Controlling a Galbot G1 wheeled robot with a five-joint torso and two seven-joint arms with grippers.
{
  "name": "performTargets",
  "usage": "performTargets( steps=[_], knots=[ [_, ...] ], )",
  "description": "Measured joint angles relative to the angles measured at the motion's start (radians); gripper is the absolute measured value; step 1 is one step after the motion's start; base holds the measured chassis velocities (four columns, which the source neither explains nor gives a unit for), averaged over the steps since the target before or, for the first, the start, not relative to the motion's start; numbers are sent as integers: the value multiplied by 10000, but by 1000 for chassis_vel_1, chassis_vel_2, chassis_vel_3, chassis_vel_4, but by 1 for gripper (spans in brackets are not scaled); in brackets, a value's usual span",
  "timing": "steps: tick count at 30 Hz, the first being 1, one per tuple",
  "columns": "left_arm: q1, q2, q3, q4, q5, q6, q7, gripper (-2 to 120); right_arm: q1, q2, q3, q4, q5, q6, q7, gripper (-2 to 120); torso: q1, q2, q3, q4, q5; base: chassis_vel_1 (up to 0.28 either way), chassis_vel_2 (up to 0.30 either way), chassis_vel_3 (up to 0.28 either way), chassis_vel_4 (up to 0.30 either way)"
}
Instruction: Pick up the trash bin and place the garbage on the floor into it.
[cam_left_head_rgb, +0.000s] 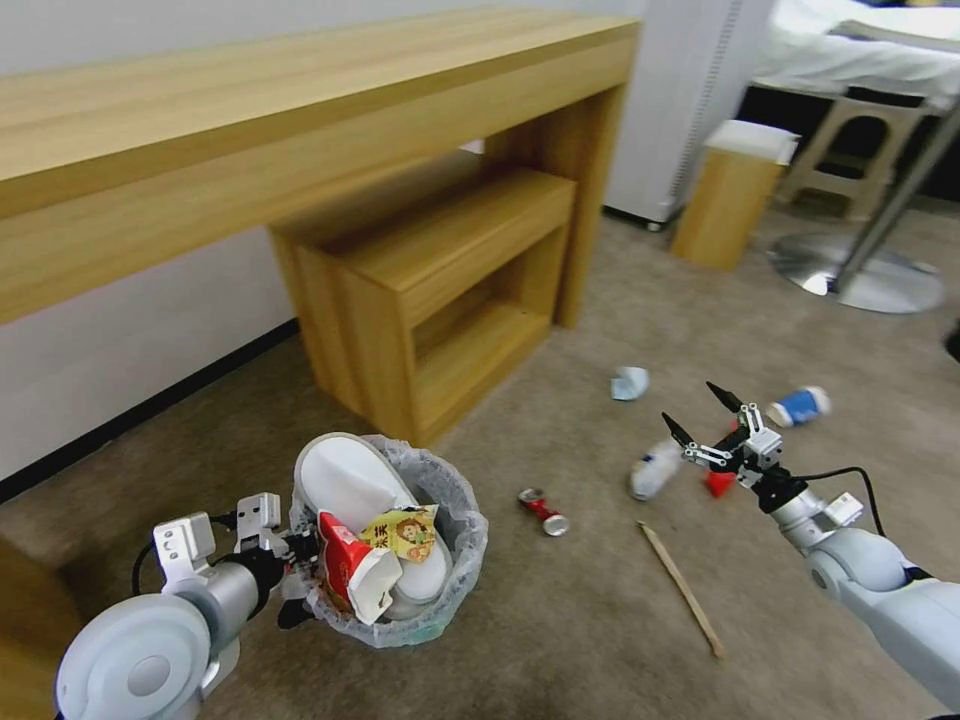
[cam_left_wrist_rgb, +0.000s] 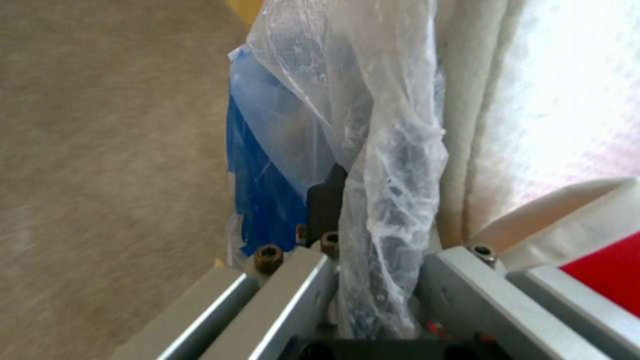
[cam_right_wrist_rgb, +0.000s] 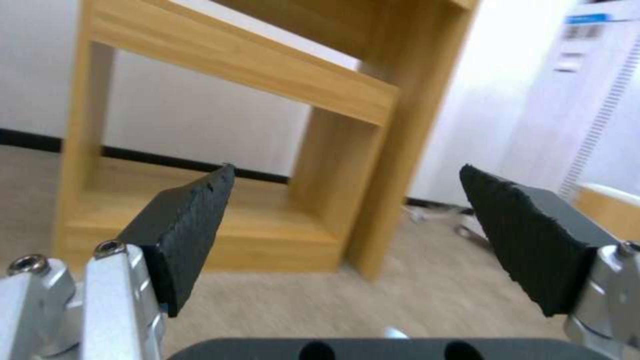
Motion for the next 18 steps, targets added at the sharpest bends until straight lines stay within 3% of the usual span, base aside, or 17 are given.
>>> performTargets(
  steps=[18],
  knots=[
    [-55, 6, -30, 91, 15, -50, 25, 0, 96, 151, -163, -209, 11, -1, 18, 87, 0, 0, 0, 1, 2, -124, -123, -121, -121]
  ],
)
